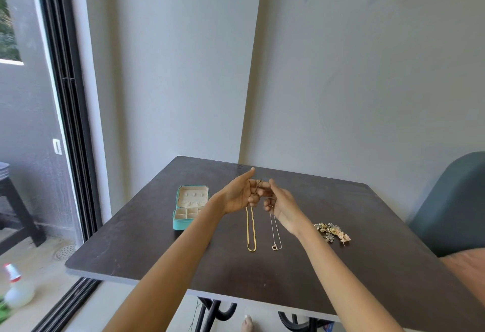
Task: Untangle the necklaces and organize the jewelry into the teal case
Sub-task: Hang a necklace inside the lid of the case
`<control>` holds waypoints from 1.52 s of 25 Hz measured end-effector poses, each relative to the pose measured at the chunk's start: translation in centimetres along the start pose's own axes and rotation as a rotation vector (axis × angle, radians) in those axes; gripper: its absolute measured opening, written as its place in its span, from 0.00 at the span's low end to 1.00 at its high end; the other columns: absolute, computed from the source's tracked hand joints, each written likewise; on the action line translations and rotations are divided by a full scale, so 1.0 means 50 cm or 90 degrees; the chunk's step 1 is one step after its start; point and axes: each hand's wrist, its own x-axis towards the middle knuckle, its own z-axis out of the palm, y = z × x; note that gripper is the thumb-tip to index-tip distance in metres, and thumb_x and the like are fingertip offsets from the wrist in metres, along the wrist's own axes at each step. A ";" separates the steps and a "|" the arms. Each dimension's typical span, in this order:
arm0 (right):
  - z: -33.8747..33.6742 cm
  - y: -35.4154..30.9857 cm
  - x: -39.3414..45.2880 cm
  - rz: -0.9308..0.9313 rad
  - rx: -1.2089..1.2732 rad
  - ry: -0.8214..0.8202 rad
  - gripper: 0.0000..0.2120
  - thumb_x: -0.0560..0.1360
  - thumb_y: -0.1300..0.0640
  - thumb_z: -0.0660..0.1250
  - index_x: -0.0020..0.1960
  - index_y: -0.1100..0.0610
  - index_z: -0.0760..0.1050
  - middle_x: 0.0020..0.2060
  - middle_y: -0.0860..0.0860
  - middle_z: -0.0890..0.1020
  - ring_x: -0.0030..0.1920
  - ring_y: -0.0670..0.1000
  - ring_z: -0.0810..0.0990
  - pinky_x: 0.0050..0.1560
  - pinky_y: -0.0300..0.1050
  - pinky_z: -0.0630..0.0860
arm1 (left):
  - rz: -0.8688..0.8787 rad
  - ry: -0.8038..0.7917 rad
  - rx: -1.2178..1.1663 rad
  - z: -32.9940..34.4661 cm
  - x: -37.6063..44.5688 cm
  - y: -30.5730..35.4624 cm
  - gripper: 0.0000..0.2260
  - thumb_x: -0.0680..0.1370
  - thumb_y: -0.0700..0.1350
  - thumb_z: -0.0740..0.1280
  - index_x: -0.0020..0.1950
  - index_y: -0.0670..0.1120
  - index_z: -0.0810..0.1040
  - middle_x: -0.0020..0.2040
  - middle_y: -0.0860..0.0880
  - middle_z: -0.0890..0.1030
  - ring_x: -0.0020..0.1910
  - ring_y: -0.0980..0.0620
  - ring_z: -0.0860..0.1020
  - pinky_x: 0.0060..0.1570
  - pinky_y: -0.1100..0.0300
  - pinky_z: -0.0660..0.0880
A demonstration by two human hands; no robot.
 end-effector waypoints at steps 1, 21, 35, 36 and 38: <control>-0.001 0.004 -0.002 0.018 0.039 -0.012 0.14 0.81 0.52 0.57 0.54 0.58 0.79 0.36 0.49 0.80 0.29 0.45 0.72 0.31 0.38 0.69 | 0.001 0.000 -0.012 -0.003 0.001 -0.001 0.27 0.81 0.60 0.50 0.48 0.41 0.79 0.30 0.48 0.73 0.22 0.55 0.67 0.25 0.63 0.67; 0.000 0.028 -0.008 0.021 0.165 0.115 0.07 0.75 0.64 0.60 0.39 0.59 0.73 0.33 0.52 0.80 0.35 0.48 0.77 0.41 0.42 0.75 | -0.003 0.107 0.204 0.002 -0.005 0.016 0.10 0.78 0.43 0.66 0.37 0.45 0.71 0.29 0.49 0.69 0.26 0.54 0.69 0.31 0.62 0.71; -0.014 0.035 -0.002 0.028 0.192 0.074 0.05 0.75 0.62 0.61 0.41 0.58 0.74 0.36 0.52 0.81 0.39 0.49 0.79 0.47 0.46 0.77 | 0.185 0.087 0.244 0.011 0.007 0.041 0.08 0.79 0.33 0.59 0.52 0.45 0.69 0.34 0.48 0.77 0.35 0.51 0.75 0.44 0.58 0.70; -0.013 0.031 -0.002 0.023 0.170 0.062 0.06 0.75 0.62 0.62 0.42 0.58 0.76 0.37 0.52 0.82 0.40 0.48 0.79 0.48 0.47 0.77 | 0.190 0.076 0.254 0.013 0.009 0.047 0.09 0.78 0.32 0.59 0.52 0.45 0.69 0.34 0.48 0.78 0.35 0.51 0.75 0.45 0.58 0.70; -0.012 0.023 0.000 0.006 0.138 0.050 0.08 0.76 0.61 0.62 0.42 0.57 0.79 0.40 0.51 0.82 0.42 0.47 0.79 0.49 0.47 0.77 | 0.192 0.066 0.273 0.017 0.011 0.056 0.09 0.78 0.31 0.58 0.52 0.44 0.69 0.35 0.47 0.78 0.35 0.50 0.74 0.45 0.57 0.70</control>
